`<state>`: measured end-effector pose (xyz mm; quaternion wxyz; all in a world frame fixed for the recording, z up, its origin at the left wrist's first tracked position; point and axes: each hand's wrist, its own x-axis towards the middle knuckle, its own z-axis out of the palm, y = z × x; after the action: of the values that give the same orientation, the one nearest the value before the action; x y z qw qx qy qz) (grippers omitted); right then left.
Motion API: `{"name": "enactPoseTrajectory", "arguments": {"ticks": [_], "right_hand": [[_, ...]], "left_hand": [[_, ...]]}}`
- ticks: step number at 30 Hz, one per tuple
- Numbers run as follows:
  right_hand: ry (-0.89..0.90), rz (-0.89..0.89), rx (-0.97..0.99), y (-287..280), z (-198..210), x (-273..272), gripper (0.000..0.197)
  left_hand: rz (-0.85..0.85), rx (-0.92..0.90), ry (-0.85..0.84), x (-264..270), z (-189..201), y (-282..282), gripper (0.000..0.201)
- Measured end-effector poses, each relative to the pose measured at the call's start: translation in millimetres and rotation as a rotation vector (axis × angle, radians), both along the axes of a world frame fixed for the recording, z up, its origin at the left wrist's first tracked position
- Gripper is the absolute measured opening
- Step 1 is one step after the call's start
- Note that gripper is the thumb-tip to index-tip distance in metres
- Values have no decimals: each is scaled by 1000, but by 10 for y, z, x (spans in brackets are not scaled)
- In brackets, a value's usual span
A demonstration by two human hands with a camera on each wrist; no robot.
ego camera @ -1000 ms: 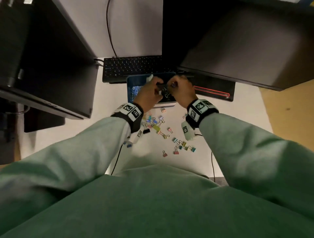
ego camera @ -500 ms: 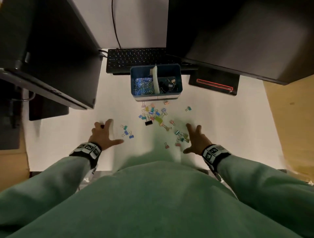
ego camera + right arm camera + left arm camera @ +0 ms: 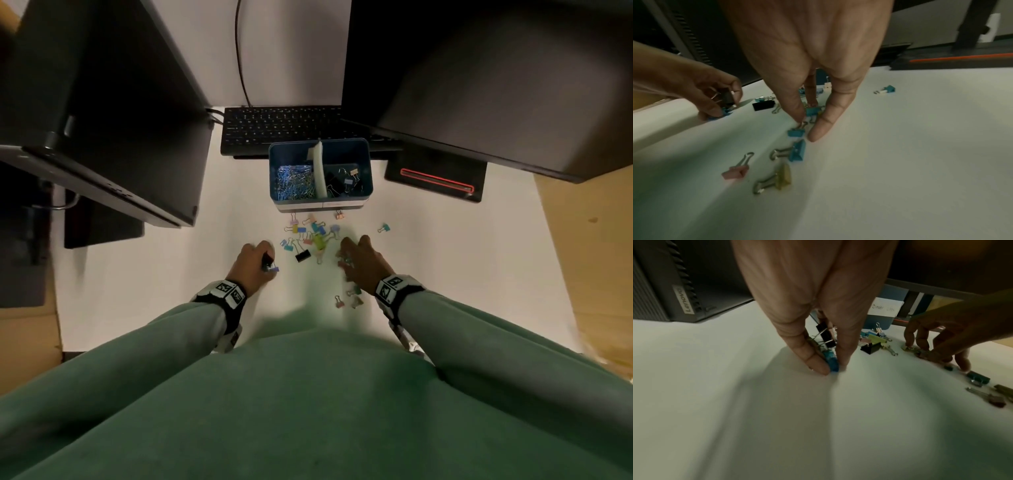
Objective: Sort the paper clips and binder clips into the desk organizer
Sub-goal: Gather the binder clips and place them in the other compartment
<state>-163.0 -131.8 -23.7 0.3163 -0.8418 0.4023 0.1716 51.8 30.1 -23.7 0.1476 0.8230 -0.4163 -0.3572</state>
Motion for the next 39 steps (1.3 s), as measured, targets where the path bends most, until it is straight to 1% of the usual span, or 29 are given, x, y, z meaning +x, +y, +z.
{"name": "enactPoseTrajectory", "arguments": {"ticks": [3, 5, 7, 9, 11, 13, 15, 17, 19, 20, 22, 24, 25, 26, 27, 29, 30, 31, 32, 34, 36, 38, 39], "right_hand": [[6, -79, -1, -107, -10, -120, 25], [-24, -93, 24, -152, -18, -208, 27], [-37, -102, 40, -177, -18, -233, 39], [-65, -127, 41, -190, -18, -187, 59], [-56, -102, 12, -187, -23, -96, 78], [-9, -34, -47, -164, -22, 33, 86], [5, 6, -88, -154, 0, 180, 87], [22, 46, -98, -170, -2, 322, 89], [58, 98, -102, -190, -9, 422, 89], [78, 112, -105, -203, -12, 456, 88], [89, 117, -101, -234, -32, 488, 82], [75, 137, -99, -246, -83, 472, 73], [66, 150, -94, -249, -99, 458, 68], [56, 158, -84, -251, -110, 444, 62], [50, 157, -64, -251, -126, 429, 55], [15, 95, -8, -251, -94, 385, 41], [-15, 30, 37, -260, -75, 351, 36], [-48, -42, 90, -278, -55, 307, 32], [-81, -92, 144, -300, -9, 264, 26], [-218, -233, 266, -370, 104, 170, 8], [-425, -360, 343, -453, 335, 124, 6], [-642, -446, 334, -595, 586, 201, 6], [-703, -460, 285, -689, 680, 277, 6]], "left_hand": [[-13, -19, 34, 19, 45, -8, 15], [-35, 15, 40, -3, 87, -36, 15], [-37, 11, 79, -53, 170, -103, 18], [13, -62, 156, -154, 362, -263, 14], [39, -166, 181, -293, 632, -535, 9], [30, -260, 172, -415, 911, -898, 14], [-14, -319, 164, -480, 1097, -1282, 19], [-94, -335, 102, -481, 1211, -1597, 30], [-147, -334, 13, -435, 1242, -1734, 41], [-142, -338, -18, -402, 1236, -1717, 40], [-134, -314, -48, -335, 1154, -1541, 27], [-176, -189, -33, -284, 965, -1236, 15], [-209, -107, -41, -264, 831, -1047, 16], [-218, -25, -73, -250, 687, -868, 24], [-203, 35, -111, -254, 540, -718, 38], [-185, 102, -199, -295, 284, -537, 67], [-193, 122, -242, -323, 188, -509, 75], [-199, 126, -269, -340, 104, -513, 78], [-191, 110, -268, -351, 50, -532, 76], [-143, 16, -201, -356, -37, -577, 61], [-127, -70, -142, -346, -108, -588, 48], [-123, -109, -113, -343, -147, -592, 45], [-118, -113, -106, -353, -140, -599, 44]]}}
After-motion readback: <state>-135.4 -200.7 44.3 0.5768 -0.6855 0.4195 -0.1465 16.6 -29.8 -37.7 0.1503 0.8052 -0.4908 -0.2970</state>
